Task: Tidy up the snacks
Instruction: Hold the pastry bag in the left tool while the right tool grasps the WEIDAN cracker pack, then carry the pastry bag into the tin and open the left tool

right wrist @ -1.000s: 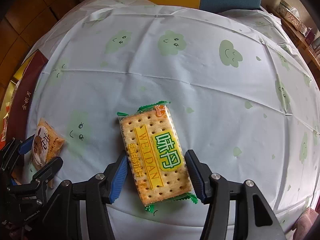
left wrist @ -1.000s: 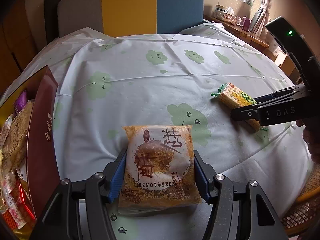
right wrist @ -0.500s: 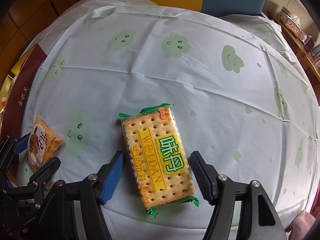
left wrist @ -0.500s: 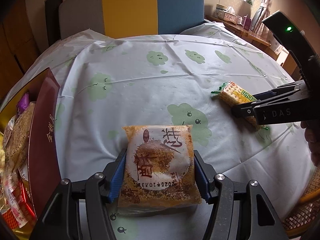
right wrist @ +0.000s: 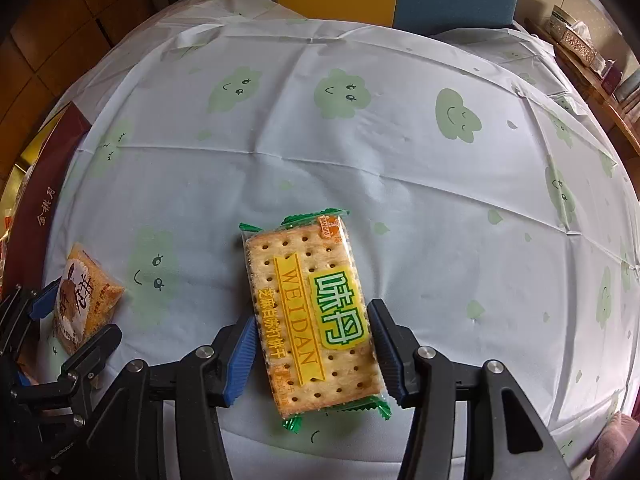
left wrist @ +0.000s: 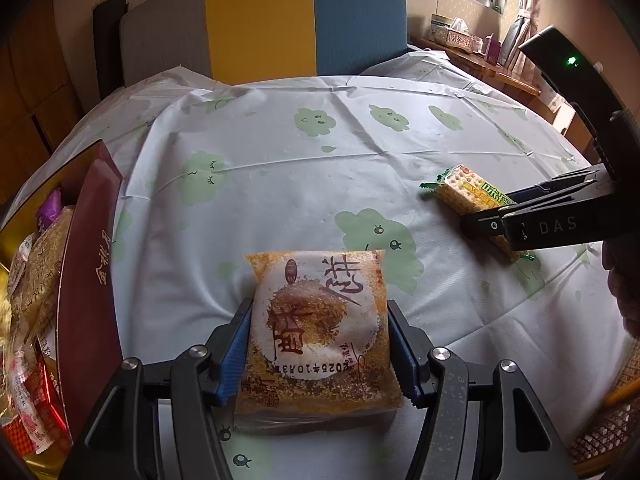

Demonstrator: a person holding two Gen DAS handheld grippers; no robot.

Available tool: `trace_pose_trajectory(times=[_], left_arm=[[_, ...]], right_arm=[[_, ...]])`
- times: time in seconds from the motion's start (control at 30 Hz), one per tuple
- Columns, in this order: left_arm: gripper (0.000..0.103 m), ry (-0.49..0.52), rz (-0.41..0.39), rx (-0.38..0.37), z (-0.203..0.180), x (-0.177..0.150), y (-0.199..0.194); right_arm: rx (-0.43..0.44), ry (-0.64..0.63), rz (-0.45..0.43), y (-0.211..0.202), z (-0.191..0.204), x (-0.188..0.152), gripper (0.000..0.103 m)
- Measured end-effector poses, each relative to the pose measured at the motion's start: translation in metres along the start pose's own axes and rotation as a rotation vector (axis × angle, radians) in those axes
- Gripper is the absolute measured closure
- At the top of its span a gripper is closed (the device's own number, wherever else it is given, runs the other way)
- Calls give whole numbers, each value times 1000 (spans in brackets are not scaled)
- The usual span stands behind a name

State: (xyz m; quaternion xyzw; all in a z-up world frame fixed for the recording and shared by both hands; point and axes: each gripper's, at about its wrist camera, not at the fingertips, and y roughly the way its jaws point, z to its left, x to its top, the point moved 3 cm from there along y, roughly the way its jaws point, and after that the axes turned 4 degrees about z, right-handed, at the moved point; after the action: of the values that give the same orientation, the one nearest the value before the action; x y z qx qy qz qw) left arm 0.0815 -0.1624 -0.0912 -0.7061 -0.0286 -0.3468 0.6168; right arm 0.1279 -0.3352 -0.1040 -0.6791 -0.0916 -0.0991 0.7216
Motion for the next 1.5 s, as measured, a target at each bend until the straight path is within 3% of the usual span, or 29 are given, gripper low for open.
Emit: trace_pose_trajectory(times=[0.27, 0.4, 1.0, 1.37, 1.5], left_arm=[[43, 5, 13, 12, -1, 4, -2], [43, -6, 19, 23, 1, 5, -5], [43, -110, -62, -3, 33, 6, -69], [43, -303, -126, 43, 116, -6, -114], [43, -424, -141, 118, 170, -21, -126]], right_arm=[[-49, -59, -2, 2, 16, -7, 52], [-27, -49, 3, 0, 19, -10, 52], [-77, -117, -22, -3, 46, -27, 54], [-98, -154, -31, -7, 49, -27, 54], [-100, -156, -37, -9, 50, -31, 54]])
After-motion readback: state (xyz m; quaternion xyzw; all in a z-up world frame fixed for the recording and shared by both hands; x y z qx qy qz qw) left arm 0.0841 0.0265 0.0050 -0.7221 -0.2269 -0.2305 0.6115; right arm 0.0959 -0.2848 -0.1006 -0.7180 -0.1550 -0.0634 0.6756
